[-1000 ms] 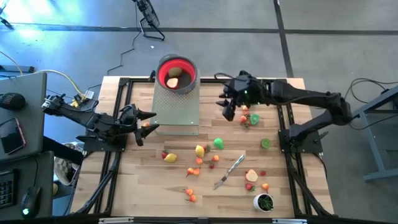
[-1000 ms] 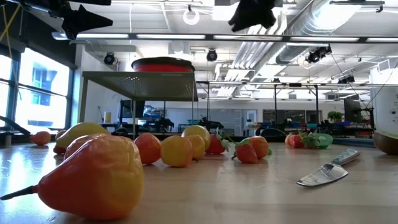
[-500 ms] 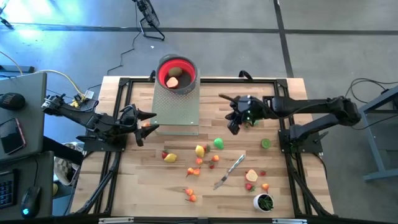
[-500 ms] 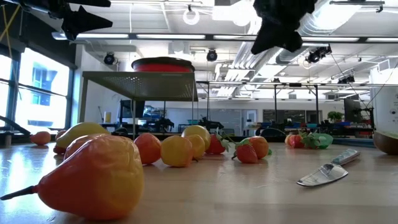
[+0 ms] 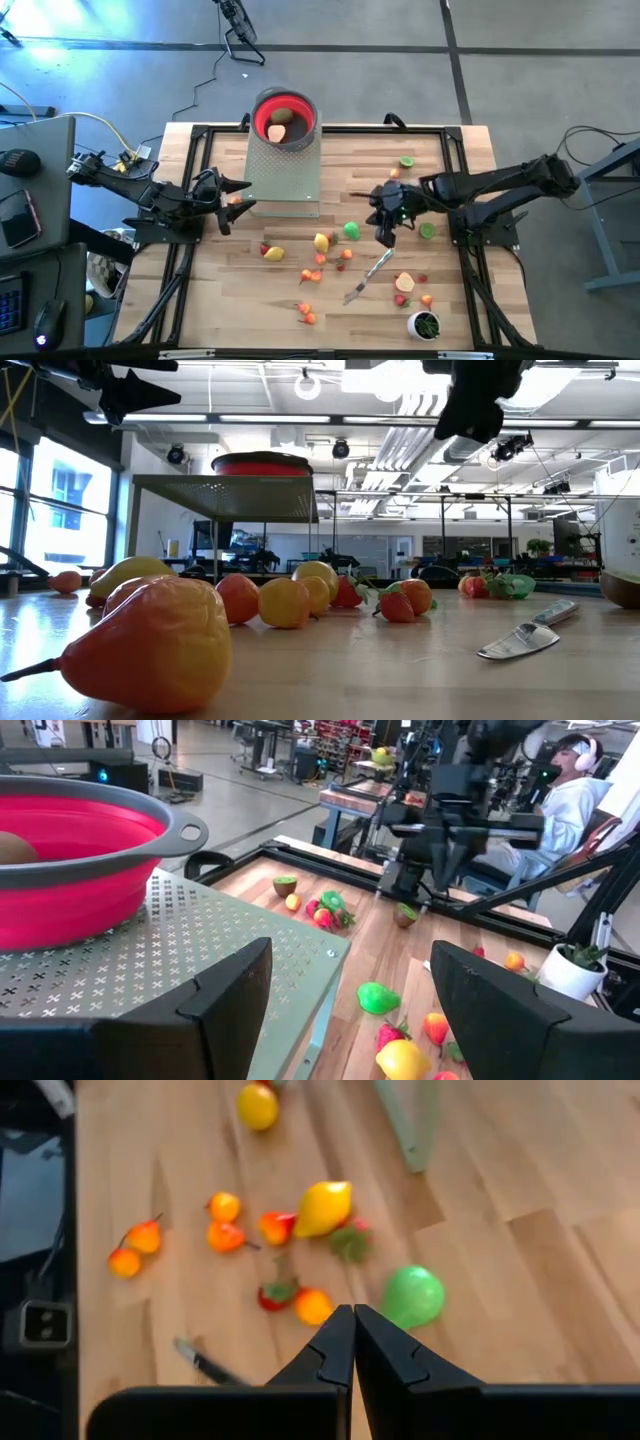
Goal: Pick & Place Fruit
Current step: Put the half kiwi into the red strainer on the shelf
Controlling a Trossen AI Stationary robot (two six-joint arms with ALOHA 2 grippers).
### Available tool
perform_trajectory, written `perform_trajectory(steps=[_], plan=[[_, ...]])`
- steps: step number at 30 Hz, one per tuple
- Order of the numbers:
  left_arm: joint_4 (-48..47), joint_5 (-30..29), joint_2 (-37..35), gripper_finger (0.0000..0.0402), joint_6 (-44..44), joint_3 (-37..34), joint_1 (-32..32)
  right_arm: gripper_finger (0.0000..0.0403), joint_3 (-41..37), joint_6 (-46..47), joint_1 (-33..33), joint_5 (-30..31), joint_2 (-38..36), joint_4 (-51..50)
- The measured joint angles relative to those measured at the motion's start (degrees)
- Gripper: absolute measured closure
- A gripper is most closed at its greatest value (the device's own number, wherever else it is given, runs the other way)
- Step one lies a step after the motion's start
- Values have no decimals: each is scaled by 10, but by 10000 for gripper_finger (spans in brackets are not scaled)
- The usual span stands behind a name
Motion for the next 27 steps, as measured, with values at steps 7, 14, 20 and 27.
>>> perform_trajectory(steps=[7,14,20,27], plan=[[0,0,0,135,0,0,0,398,0,-15,22,0,0,0],[0,1,0,135,0,0,0,398,0,-16,10,25,10,9],[0,0,0,135,0,0,0,398,1,-16,-1,54,15,9],[-1,0,0,135,0,0,0,398,1,125,-4,75,14,-14]])
